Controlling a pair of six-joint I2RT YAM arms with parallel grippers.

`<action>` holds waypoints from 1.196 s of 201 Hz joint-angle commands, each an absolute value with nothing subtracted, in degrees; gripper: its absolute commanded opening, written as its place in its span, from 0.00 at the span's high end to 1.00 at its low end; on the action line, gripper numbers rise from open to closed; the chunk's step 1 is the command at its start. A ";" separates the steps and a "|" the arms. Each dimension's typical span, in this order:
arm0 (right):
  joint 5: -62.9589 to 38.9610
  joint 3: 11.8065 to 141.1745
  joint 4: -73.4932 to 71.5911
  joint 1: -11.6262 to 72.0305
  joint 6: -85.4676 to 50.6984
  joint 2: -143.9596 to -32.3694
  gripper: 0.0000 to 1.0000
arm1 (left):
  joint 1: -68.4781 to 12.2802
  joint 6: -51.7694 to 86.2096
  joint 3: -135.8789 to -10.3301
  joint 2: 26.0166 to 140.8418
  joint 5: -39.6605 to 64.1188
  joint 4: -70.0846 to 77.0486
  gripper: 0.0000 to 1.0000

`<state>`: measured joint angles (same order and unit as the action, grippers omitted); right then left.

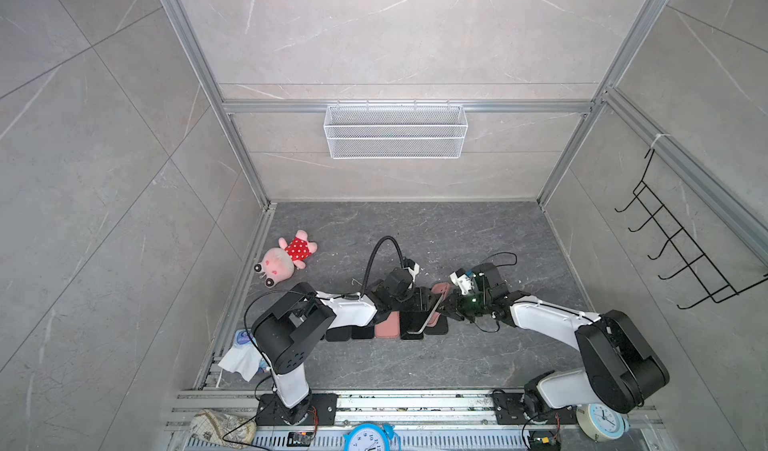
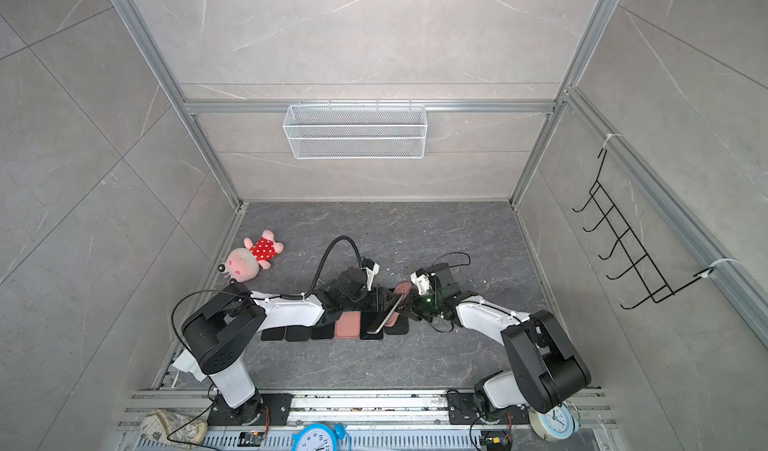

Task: Take the phone out of the phone case
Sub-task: Remove the phone case from the phone.

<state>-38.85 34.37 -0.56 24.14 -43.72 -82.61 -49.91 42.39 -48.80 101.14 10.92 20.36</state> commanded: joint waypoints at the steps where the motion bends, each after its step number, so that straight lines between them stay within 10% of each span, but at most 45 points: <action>1: -43.73 36.81 -5.78 24.87 -41.25 -82.62 1.00 | -53.07 39.55 -49.19 101.39 13.35 16.26 0.40; 240: -42.37 39.75 2.00 24.43 -35.91 -83.76 1.00 | -62.84 26.46 -54.09 90.26 -7.52 -19.94 0.36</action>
<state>-41.60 37.67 2.37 24.36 -37.67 -84.01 -62.87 26.72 -54.39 91.74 -5.72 -15.62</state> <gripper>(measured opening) 0.063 0.641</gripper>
